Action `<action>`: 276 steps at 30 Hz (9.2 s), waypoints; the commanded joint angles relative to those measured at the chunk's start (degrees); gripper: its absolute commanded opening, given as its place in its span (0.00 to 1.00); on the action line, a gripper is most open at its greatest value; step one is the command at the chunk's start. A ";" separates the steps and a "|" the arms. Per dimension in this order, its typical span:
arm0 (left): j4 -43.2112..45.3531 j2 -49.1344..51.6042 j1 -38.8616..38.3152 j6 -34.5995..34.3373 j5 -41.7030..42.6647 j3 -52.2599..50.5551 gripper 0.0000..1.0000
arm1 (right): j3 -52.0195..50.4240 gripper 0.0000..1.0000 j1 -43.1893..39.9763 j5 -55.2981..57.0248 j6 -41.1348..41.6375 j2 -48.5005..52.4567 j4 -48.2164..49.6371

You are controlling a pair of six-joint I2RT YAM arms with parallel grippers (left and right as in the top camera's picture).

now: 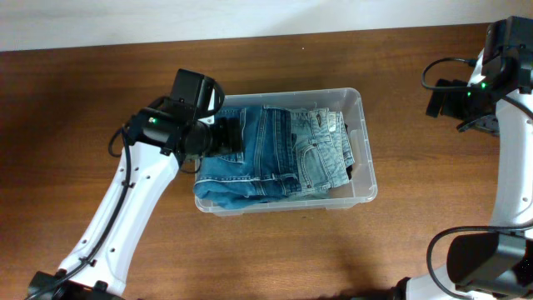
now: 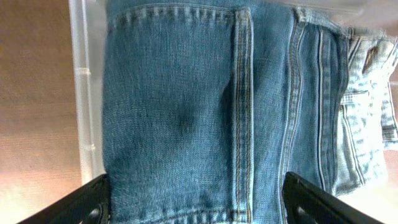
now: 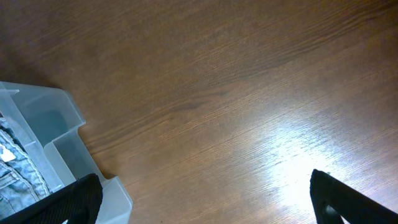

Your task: Pack container

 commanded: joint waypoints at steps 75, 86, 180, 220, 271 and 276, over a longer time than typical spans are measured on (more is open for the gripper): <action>1.79 14.01 -21.09 0.11 -5.62 -4.20 0.01 | 0.17 0.99 -0.33 0.70 0.31 0.09 -0.02; 0.66 10.29 -21.03 3.13 -10.14 11.34 0.01 | 0.17 0.98 -0.33 0.70 0.31 0.09 -0.02; -10.14 2.21 23.61 -1.84 -29.31 18.05 0.99 | 0.17 0.99 -0.33 0.70 0.31 0.09 -0.02; -10.78 2.21 26.99 -1.84 -29.14 18.05 0.99 | 0.17 0.99 -0.33 0.70 0.31 0.09 -0.02; -10.78 2.21 26.99 -1.84 -29.14 18.05 0.99 | 0.17 0.99 -0.33 0.70 0.31 0.09 -0.02; -10.78 2.21 26.99 -1.84 -29.14 18.05 0.99 | -0.15 0.99 -0.11 0.68 0.31 -0.63 0.00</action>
